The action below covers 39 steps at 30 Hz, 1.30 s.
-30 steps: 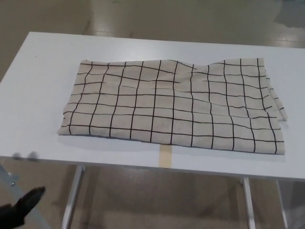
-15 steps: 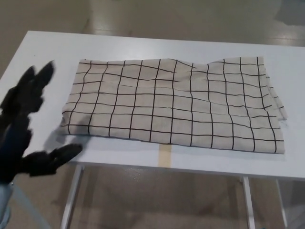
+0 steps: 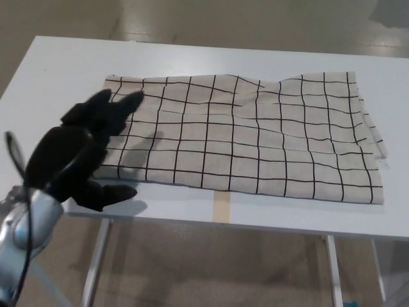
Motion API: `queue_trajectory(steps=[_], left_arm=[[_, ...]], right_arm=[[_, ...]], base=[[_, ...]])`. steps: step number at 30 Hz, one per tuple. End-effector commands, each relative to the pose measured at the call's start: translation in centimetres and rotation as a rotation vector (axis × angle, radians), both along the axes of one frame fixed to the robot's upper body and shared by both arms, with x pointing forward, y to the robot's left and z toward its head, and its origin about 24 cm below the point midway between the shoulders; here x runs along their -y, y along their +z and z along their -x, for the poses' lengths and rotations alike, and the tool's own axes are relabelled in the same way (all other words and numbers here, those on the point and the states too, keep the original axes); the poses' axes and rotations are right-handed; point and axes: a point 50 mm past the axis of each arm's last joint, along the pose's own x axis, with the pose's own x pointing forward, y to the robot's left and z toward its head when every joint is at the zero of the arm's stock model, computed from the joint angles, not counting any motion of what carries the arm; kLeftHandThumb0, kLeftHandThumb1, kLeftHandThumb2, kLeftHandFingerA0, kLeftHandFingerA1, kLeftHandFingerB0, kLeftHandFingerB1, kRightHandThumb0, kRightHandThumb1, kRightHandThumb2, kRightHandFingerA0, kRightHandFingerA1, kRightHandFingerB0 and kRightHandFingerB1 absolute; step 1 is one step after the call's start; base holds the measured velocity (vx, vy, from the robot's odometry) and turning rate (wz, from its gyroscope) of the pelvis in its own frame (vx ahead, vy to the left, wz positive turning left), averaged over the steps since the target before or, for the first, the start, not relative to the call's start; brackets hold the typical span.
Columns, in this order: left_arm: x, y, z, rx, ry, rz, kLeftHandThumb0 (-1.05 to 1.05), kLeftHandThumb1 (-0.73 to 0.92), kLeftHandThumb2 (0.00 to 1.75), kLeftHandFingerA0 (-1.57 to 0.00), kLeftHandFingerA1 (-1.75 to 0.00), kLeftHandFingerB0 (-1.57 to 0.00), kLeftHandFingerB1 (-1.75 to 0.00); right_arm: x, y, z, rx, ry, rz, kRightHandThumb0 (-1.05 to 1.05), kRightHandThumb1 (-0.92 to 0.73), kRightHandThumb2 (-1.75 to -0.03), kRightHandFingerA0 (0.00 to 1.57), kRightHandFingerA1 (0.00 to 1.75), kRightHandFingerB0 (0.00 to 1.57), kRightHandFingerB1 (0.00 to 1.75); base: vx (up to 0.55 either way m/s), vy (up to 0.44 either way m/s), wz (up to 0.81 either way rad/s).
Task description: Use the left hand to fold a white towel with checkered patterns in half.
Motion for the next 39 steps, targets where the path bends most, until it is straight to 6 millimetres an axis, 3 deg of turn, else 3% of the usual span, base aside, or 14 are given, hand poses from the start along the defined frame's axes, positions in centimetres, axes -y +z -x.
queue_trajectory(steps=[1, 18, 21, 22, 23, 30, 31, 32, 34, 35, 36, 37, 38, 39], left_arm=[[0.2, -2.5, -2.9, -0.039, 0.048, -0.546, -0.28, 0.45, 0.57, 0.0, -0.08, 0.0, -0.22], [1.4, -4.1, -4.5, -0.059, 0.084, -0.611, -0.3, 0.49, 0.54, 0.0, -0.11, 0.0, -0.24], [1.6, -4.5, -4.7, -0.067, 0.093, -0.623, -0.3, 0.46, 0.58, 0.0, -0.1, 0.0, -0.22], [1.8, -4.9, -4.7, -0.075, 0.101, -0.635, -0.36, 0.27, 0.68, 0.0, -0.18, 0.0, -0.27], [1.8, -5.0, -4.7, -0.076, 0.104, -0.638, -0.36, 0.27, 0.68, 0.0, -0.18, 0.0, -0.27], [3.0, -7.2, -4.2, -0.107, 0.102, -0.727, -0.39, 0.3, 0.71, 0.0, -0.22, 0.0, -0.31], [3.3, -7.3, -4.2, -0.106, 0.094, -0.739, -0.4, 0.48, 0.59, -0.07, -0.18, -0.07, -0.26], [3.4, -7.3, -4.3, -0.105, 0.092, -0.743, -0.4, 0.48, 0.59, -0.07, -0.18, -0.07, -0.26], [4.0, -8.0, -3.9, -0.109, 0.073, -0.778, -0.35, 0.53, 0.56, -0.44, -0.41, -0.51, -0.41], [4.4, -8.5, -3.6, -0.112, 0.059, -0.796, -0.35, 0.53, 0.56, -0.44, -0.41, -0.51, -0.41], [4.6, -9.0, -3.4, -0.143, 0.055, -0.786, -0.32, 0.54, 0.56, -0.73, -0.86, -0.8, -0.9], [4.7, -9.2, -3.3, -0.164, 0.055, -0.771, -0.36, 0.45, 0.81, -0.88, -1.17, -0.96, -1.14], [4.8, -9.4, -3.2, -0.178, 0.055, -0.76, -0.36, 0.45, 0.81, -0.88, -1.17, -0.96, -1.14], [4.8, -9.6, -3.0, -0.19, 0.071, -0.694, -0.28, 0.56, 0.55, -0.77, -1.75, -0.74, -1.67]], right_arm=[[0.8, 0.0, 1.7, -0.012, -0.001, 0.047, -0.45, -0.78, -0.66, 0.19, 0.3, 0.1, 0.21], [0.8, -0.1, 1.8, -0.014, -0.006, 0.061, -0.48, -0.77, -0.65, 0.21, 0.29, 0.12, 0.23], [0.8, -0.1, 2.0, -0.019, -0.008, 0.054, -0.48, -0.77, -0.66, 0.21, 0.3, 0.11, 0.23], [0.7, -0.2, 2.0, -0.02, -0.006, 0.051, -0.48, -0.78, -0.66, 0.2, 0.3, 0.11, 0.23], [0.7, -0.2, 2.0, -0.02, -0.005, 0.051, -0.48, -0.78, -0.66, 0.2, 0.3, 0.11, 0.23], [0.4, -0.3, 2.5, -0.032, -0.005, 0.045, -0.47, -0.78, -0.66, 0.2, 0.3, 0.11, 0.23], [0.2, -0.3, 2.2, -0.026, -0.01, 0.038, -0.47, -0.77, -0.66, 0.2, 0.3, 0.11, 0.23], [0.2, -0.3, 2.0, -0.023, -0.013, 0.036, -0.47, -0.77, -0.66, 0.2, 0.3, 0.11, 0.23], [0.2, -0.3, 2.2, -0.025, -0.013, 0.031, -0.47, -0.78, -0.66, 0.2, 0.3, 0.11, 0.23], [0.3, -0.3, 2.3, -0.026, -0.011, 0.03, -0.47, -0.78, -0.66, 0.2, 0.3, 0.11, 0.23], [0.3, -0.3, 2.2, -0.029, -0.006, 0.031, -0.47, -0.78, -0.66, 0.2, 0.3, 0.11, 0.23], [0.3, -0.3, 2.2, -0.028, -0.004, 0.03, -0.47, -0.78, -0.66, 0.2, 0.3, 0.11, 0.23], [0.3, -0.3, 2.2, -0.028, -0.003, 0.03, -0.47, -0.78, -0.66, 0.2, 0.3, 0.11, 0.23], [0.2, -0.2, 2.0, -0.019, -0.006, 0.025, -0.47, -0.78, -0.66, 0.2, 0.3, 0.11, 0.23]], base=[[0.0, 0.0, 0.0], [0.0, 0.0, 0.0], [0.0, 0.0, 0.0], [0.0, 0.0, 0.0], [0.0, 0.0, 0.0], [0.0, 0.0, 0.0], [0.0, 0.0, 0.0], [0.0, 0.0, 0.0], [0.0, 0.0, 0.0], [0.0, 0.0, 0.0], [0.0, 0.0, 0.0], [0.0, 0.0, 0.0], [0.0, 0.0, 0.0], [0.0, 0.0, 0.0]])
